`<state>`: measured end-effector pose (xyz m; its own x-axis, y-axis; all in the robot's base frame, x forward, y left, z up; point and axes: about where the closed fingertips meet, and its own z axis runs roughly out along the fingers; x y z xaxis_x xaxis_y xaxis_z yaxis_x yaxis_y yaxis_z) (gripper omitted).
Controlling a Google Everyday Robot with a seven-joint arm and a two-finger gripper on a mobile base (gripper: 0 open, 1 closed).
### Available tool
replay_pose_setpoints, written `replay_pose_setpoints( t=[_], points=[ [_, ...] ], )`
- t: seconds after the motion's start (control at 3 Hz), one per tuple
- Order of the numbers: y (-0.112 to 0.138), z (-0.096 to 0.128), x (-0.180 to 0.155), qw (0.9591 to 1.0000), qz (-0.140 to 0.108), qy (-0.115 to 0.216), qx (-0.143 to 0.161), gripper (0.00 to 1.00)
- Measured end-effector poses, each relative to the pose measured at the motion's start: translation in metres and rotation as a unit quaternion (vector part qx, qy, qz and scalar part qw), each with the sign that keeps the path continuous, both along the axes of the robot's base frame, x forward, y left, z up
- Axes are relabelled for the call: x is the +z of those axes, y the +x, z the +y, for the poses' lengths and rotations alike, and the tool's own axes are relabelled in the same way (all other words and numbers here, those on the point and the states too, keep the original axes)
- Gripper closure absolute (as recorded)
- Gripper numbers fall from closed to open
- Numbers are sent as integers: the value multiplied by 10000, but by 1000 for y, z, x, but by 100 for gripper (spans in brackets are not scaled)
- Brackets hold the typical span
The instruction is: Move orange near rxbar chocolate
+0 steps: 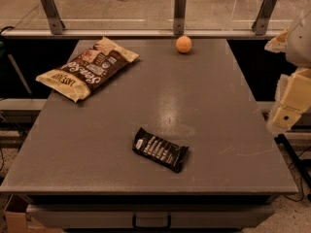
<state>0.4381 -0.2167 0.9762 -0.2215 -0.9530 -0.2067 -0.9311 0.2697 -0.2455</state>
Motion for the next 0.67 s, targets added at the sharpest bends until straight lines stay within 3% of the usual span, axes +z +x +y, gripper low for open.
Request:
replay_pose_setpoints(
  t=[0.33,0.67],
  points=[
    [0,0,0,10000,-1,0,0,0],
    [22,8,-9,9998,-23,155,152,0]
  ],
)
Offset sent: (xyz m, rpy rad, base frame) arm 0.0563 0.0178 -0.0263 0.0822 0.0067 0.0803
